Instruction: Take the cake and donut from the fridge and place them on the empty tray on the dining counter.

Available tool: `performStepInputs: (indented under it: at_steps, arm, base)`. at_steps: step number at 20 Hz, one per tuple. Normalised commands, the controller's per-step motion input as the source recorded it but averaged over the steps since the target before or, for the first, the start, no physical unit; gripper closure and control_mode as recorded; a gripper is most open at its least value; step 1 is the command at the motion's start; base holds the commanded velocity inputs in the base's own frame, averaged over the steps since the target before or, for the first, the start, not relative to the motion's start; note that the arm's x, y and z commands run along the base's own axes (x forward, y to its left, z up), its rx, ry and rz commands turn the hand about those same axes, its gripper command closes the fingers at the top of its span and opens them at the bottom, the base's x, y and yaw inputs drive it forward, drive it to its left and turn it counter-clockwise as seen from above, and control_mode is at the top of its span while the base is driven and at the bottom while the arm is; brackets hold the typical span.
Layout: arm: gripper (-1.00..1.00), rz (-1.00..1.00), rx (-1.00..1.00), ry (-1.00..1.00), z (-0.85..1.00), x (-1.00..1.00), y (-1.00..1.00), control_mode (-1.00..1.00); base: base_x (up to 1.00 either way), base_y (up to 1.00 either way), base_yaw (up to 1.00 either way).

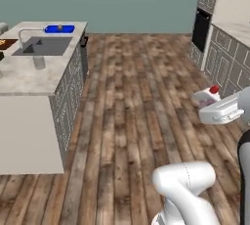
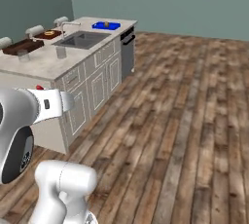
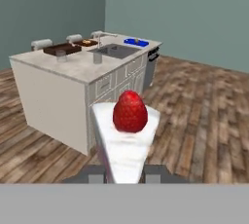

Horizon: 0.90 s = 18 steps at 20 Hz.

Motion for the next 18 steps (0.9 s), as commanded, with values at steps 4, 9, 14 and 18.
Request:
performStepInputs:
  at_steps: [4,9,14,18]
  arm:
    - [1.00,0.00,0.00,0.00,0.00,0.00,0.00,1.00]
    - [1.00,0.00,0.00,0.00,0.00,0.00,0.00,1.00]
    - [1.00,0.00,0.00,0.00,0.00,0.00,0.00,1.00]
    - [1.00,0.00,0.00,0.00,0.00,0.00,0.00,1.00]
  base:
    - [0.61,0.91,0.21]
    - [0.92,1.00,0.03]
    - [1.00,1.00,0.00]
    - [0.92,1.00,0.00]
